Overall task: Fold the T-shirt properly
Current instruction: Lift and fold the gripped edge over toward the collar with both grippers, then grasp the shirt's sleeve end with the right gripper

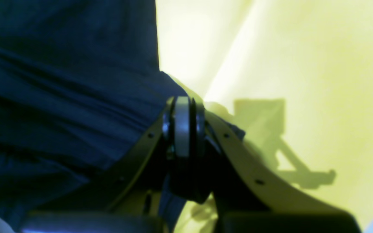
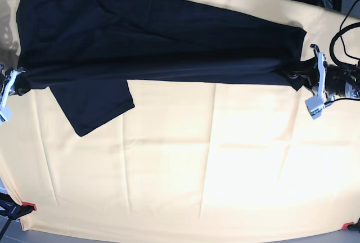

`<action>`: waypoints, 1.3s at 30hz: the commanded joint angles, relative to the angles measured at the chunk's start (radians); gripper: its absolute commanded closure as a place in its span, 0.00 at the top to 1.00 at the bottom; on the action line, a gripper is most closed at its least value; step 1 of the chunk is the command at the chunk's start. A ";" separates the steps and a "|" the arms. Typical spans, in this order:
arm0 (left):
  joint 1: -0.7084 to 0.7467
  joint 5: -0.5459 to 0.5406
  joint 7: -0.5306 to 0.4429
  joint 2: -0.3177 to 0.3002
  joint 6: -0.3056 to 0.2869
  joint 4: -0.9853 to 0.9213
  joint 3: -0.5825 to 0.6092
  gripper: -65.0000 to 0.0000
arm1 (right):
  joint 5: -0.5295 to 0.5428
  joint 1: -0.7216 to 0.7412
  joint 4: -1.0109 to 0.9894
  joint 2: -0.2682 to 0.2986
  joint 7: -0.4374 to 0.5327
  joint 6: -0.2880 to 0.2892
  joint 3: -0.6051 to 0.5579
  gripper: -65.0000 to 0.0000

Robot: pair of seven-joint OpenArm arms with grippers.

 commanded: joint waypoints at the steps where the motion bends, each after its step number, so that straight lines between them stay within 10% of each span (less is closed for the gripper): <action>1: -0.014 0.022 0.011 -0.028 -0.006 0.009 -0.013 0.00 | -0.007 0.007 0.012 0.034 0.011 -0.002 0.013 0.00; 11: 0.092 -0.003 0.011 -0.071 -0.006 0.009 -0.013 0.00 | -0.005 0.000 0.012 0.034 0.006 -0.002 0.013 0.00; 16: 0.128 -0.002 0.011 -0.087 -0.006 0.009 -0.013 0.59 | 0.011 0.007 0.015 0.038 -0.029 -0.002 0.013 0.51; 25: 0.132 0.002 -0.039 -0.086 -0.006 0.009 -0.013 0.61 | 0.290 0.010 0.060 0.006 -0.017 -0.002 0.013 0.53; 32: 0.132 0.002 -0.091 -0.086 -0.006 0.009 -0.013 0.61 | -0.109 0.052 0.060 -0.219 0.149 -0.016 0.013 0.53; 39: 0.133 0.001 -0.092 -0.086 -0.006 0.009 -0.013 0.61 | -0.452 0.081 0.060 -0.307 0.280 -0.243 0.013 0.53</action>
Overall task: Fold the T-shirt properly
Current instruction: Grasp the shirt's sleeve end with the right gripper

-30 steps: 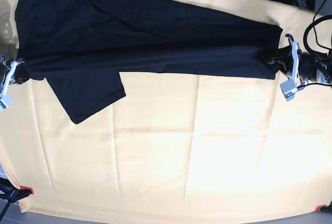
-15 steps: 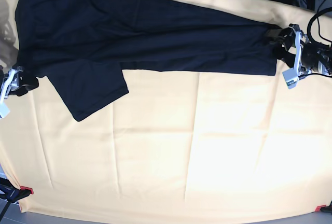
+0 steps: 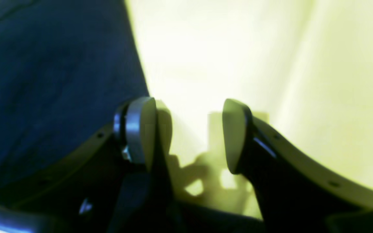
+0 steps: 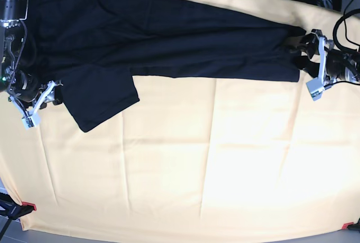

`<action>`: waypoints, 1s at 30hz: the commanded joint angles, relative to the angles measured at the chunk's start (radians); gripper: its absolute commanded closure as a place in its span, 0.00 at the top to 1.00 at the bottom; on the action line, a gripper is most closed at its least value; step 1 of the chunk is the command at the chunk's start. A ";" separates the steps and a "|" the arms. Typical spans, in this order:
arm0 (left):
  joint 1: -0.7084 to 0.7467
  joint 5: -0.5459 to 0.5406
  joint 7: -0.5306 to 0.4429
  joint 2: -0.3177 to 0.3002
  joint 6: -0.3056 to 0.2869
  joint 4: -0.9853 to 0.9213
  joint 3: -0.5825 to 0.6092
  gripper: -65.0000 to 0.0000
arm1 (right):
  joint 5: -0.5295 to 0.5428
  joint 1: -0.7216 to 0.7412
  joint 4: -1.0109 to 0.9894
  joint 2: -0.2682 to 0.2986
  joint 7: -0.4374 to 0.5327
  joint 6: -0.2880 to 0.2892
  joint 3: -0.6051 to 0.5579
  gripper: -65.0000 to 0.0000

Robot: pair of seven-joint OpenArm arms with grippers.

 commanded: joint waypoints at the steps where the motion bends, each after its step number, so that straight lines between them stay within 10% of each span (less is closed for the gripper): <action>1: -0.014 -0.019 -0.009 -0.027 -0.006 0.009 -0.014 0.61 | 0.013 0.018 0.014 0.017 0.018 -0.002 0.011 0.53; 21: -0.014 -0.019 -0.027 -0.024 -0.006 0.009 -0.014 0.61 | 0.411 0.018 0.009 0.010 -0.142 0.231 0.011 0.53; 30: -0.014 -0.020 -0.027 -0.013 -0.006 0.009 -0.014 0.61 | 0.157 0.013 0.008 -0.032 -0.068 0.166 0.011 0.53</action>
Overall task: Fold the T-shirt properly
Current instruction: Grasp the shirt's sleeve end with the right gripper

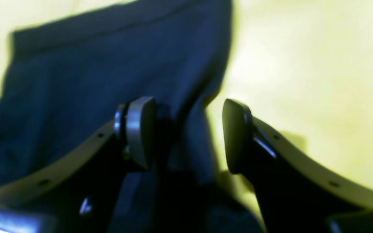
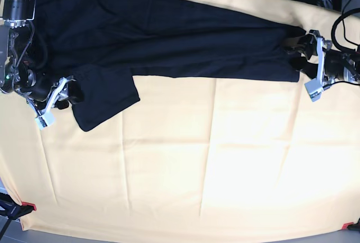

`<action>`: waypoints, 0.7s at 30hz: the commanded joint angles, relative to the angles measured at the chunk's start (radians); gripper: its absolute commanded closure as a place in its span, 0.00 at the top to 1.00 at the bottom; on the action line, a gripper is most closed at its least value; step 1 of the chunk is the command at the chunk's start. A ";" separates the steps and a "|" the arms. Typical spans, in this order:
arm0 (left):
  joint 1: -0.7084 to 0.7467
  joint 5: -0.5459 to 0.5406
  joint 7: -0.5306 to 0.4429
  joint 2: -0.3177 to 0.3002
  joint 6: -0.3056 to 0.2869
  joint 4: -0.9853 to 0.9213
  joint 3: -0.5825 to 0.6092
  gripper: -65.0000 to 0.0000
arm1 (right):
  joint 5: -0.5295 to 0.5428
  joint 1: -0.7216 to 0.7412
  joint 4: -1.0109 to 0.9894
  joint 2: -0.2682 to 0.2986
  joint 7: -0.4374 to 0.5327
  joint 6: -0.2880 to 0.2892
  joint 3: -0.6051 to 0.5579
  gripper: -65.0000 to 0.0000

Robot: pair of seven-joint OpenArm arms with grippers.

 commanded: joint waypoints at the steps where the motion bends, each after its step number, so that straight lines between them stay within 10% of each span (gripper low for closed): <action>1: -0.014 -0.018 -0.008 -0.027 -0.006 0.009 -0.014 0.61 | -0.023 0.010 0.011 0.014 0.017 -0.015 0.008 0.53; 16: -0.014 -0.017 -0.008 -0.027 -0.006 0.009 -0.014 0.61 | 0.179 0.011 0.011 -0.035 -0.096 0.073 0.008 0.53; 21: -0.014 -0.017 -0.008 -0.027 -0.006 0.009 -0.014 0.61 | 0.185 0.031 0.011 -0.033 -0.096 0.073 0.008 0.12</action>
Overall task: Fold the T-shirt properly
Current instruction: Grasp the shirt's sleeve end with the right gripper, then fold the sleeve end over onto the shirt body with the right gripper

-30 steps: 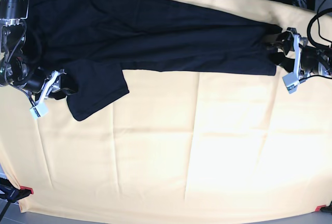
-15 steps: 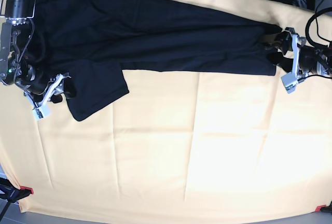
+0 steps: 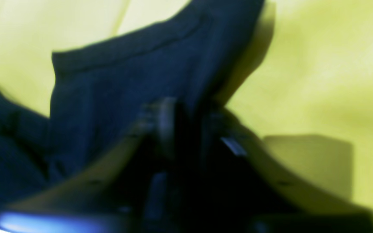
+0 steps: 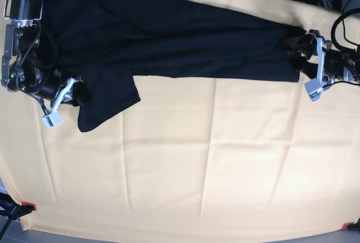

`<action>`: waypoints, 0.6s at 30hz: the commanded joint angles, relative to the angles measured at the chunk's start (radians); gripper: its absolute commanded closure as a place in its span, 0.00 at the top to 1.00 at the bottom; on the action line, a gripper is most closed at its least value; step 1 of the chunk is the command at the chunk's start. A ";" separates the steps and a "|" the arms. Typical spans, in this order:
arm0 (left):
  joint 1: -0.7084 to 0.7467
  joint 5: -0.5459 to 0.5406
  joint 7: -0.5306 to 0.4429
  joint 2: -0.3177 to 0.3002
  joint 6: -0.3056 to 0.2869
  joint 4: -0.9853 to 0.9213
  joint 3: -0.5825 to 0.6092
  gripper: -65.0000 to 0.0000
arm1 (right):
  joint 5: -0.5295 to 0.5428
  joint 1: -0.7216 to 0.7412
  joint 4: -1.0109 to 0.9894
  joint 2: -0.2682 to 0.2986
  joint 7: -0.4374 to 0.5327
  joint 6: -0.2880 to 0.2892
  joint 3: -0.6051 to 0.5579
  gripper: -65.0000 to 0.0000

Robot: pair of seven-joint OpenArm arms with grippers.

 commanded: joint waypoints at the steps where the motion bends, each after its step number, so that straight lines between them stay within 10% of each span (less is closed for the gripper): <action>1: -0.014 -0.019 -0.008 -0.028 -0.006 0.009 -0.014 0.61 | 0.018 0.024 0.012 0.018 0.014 0.006 0.006 0.00; 18: -0.015 -0.019 -0.026 -0.028 -0.006 0.009 -0.014 0.61 | 0.240 -0.078 0.339 0.073 -0.155 0.006 0.006 0.00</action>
